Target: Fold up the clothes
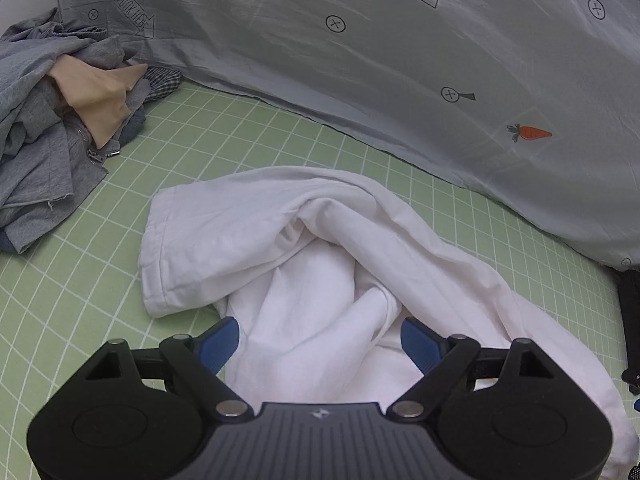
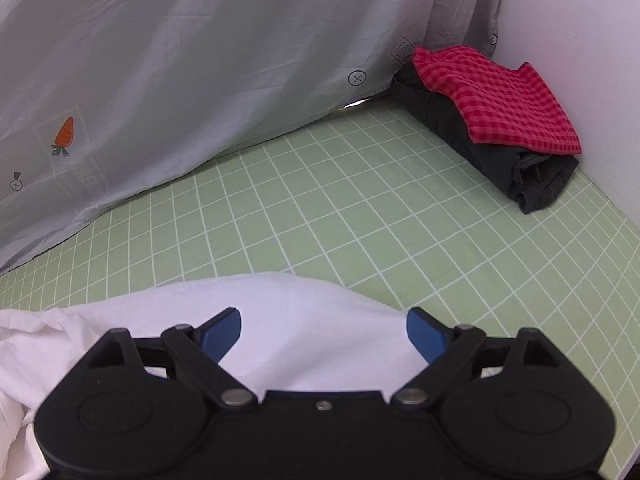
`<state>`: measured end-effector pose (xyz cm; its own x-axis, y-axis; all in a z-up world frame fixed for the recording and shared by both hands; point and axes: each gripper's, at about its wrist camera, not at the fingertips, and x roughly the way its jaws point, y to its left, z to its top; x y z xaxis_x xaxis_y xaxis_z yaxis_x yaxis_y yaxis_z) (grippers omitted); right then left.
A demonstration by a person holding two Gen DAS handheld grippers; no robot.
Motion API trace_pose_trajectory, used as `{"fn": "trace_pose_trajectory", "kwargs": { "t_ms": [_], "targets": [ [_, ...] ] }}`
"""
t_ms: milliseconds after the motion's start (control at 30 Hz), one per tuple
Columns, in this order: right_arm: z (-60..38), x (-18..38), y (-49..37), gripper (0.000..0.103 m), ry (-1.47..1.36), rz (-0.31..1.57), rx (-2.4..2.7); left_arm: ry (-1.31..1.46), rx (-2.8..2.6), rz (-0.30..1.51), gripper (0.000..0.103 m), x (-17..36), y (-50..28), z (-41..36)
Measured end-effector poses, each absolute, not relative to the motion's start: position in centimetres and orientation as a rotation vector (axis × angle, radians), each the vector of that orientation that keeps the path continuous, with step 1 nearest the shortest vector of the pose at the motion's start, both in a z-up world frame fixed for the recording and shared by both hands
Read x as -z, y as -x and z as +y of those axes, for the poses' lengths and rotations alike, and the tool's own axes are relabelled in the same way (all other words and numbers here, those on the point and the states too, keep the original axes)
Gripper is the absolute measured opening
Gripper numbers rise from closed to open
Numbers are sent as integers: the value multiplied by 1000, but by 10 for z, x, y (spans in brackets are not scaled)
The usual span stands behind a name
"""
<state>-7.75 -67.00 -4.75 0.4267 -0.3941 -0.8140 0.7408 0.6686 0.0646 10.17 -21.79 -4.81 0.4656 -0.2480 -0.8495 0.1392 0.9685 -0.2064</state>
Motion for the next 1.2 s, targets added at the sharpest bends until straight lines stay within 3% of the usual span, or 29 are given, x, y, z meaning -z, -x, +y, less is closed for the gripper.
{"fn": "trace_pose_trajectory", "kwargs": {
  "t_ms": [333, 567, 833, 900, 967, 1000, 1067, 1133, 1200],
  "targets": [
    [-707, 121, 16, 97, -507, 1054, 761, 102, 177, 1085, 88, 78, -219, -257],
    [-717, 140, 5, 103, -534, 1076, 770, 69, 178, 1121, 88, 104, -257, -275],
    [-716, 141, 3, 101, -504, 1072, 753, 76, 177, 1127, 87, 117, -282, -285],
    [-714, 138, 2, 95, -489, 1064, 733, 91, 172, 1117, 81, 114, -281, -284],
    [-708, 134, 0, 77, -463, 1058, 703, 106, 166, 1107, 58, 111, -280, -283],
    [-705, 132, -2, 70, -445, 1059, 683, 113, 164, 1102, 52, 110, -280, -283],
    [-698, 128, -5, 47, -410, 1064, 644, 128, 159, 1092, 27, 107, -278, -282],
    [-694, 126, -7, 31, -395, 1063, 611, 143, 153, 1082, 11, 104, -277, -281],
    [-691, 123, -6, 22, -375, 1052, 595, 158, 148, 1072, 7, 102, -276, -280]
  ]
}}
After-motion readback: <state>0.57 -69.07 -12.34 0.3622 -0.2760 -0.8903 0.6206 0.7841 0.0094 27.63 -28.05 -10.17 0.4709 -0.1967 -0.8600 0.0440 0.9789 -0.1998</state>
